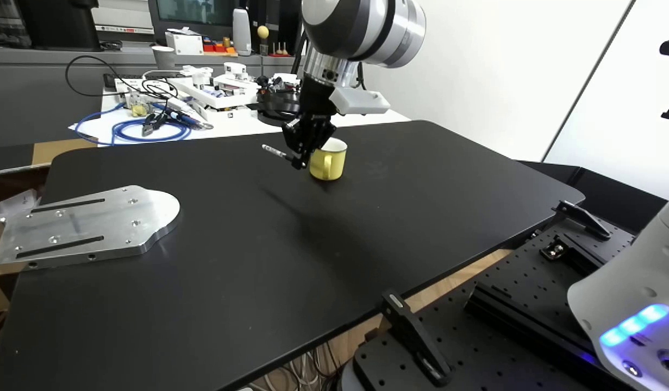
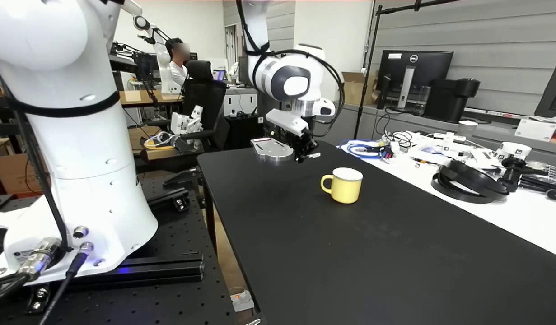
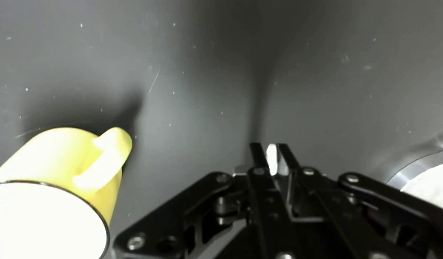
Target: Place the pen on the table
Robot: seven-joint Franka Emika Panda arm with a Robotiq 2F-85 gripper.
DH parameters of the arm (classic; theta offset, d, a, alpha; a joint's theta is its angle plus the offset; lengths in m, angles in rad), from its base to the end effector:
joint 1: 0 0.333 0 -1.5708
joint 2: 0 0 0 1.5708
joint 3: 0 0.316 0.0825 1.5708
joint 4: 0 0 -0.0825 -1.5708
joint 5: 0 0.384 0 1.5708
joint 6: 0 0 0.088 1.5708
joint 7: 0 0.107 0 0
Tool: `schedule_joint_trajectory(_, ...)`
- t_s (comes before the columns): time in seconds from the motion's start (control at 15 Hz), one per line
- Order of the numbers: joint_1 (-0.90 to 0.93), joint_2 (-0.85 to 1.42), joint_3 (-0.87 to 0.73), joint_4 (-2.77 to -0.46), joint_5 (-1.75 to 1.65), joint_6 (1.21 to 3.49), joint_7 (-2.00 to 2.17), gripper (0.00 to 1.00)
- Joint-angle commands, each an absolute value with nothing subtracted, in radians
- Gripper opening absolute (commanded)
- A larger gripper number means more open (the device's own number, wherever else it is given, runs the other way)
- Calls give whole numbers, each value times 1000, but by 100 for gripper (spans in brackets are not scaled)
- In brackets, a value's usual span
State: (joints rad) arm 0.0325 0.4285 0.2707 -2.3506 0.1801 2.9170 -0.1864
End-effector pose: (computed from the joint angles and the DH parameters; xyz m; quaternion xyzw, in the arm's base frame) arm 0.5006 0.1513 0.1691 -0.9841 -0.1411 -0.0667 0.0850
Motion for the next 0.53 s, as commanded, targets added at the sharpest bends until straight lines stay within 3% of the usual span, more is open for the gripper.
schedule_joint_trajectory(0.0, -3, 403, 288, -2405, 164, 2864, -204, 3)
schedule_joint_trajectory(0.47, 15, 411, 229, -2447, 108, 2847, -202, 3)
